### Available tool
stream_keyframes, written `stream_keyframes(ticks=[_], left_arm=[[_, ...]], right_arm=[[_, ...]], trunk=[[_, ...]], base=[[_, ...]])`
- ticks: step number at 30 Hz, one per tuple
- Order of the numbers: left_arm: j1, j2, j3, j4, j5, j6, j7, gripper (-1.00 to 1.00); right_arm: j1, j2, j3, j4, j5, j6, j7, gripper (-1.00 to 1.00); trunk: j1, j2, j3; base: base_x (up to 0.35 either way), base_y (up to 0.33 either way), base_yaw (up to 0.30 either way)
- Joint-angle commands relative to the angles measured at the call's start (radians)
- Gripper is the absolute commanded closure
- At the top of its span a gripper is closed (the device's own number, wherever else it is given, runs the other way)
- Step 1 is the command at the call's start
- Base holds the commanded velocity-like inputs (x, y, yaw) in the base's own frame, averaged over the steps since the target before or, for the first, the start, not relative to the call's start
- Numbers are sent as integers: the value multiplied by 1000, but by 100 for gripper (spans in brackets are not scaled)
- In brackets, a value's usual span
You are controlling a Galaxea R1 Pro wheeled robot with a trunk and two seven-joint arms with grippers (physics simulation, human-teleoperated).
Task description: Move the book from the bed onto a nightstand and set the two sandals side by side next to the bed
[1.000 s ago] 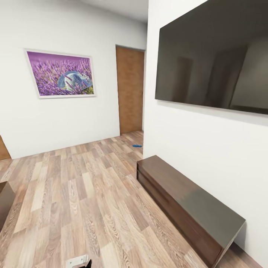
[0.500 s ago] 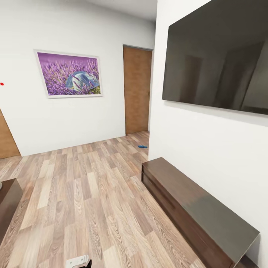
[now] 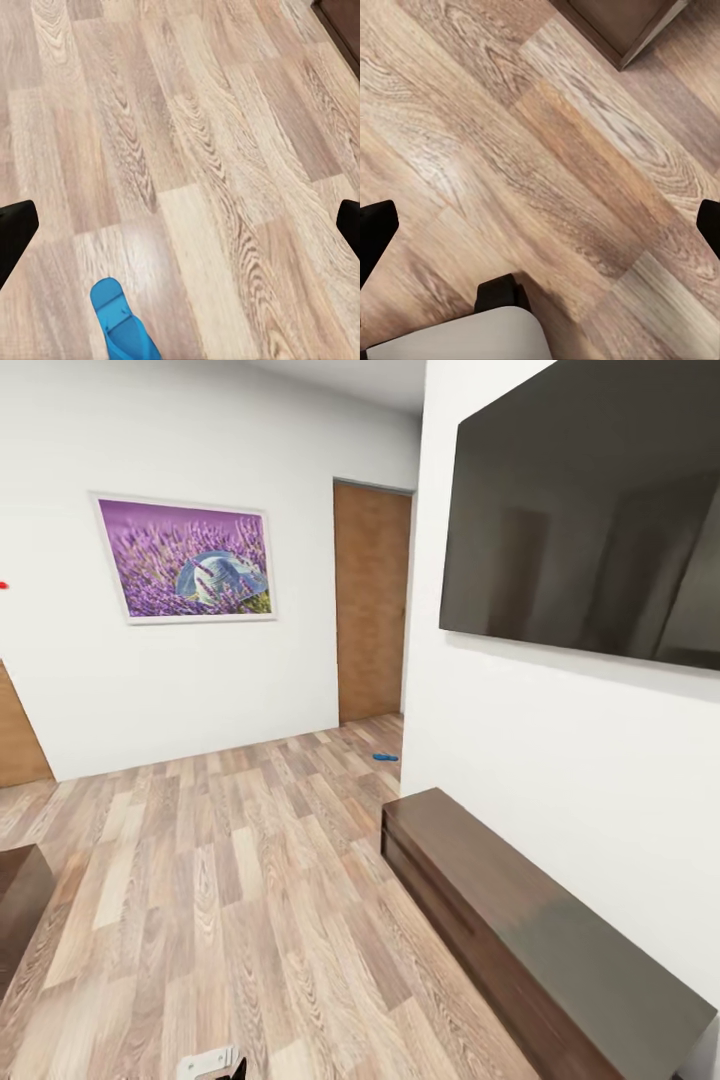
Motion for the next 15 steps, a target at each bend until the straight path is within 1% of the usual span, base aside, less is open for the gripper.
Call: stream_keyframes(ticks=[1,6,15], left_arm=[[0,-1,1,-1,10,0,0,-100],[0,-1,1,-1,10,0,0,-100],[0,-1,1,-1,10,0,0,-100]], right_arm=[[-1,0,-2,0,0,-2,0,-100],[-1,0,-2,0,1,-2,0,-100],[-1,2,-1,0,4,-2,0,-100]], trunk=[[0,-1,-1],[0,-1,-1],[0,-1,-1]], base=[[5,-3,216],[2,-1,259],[0,0,289]])
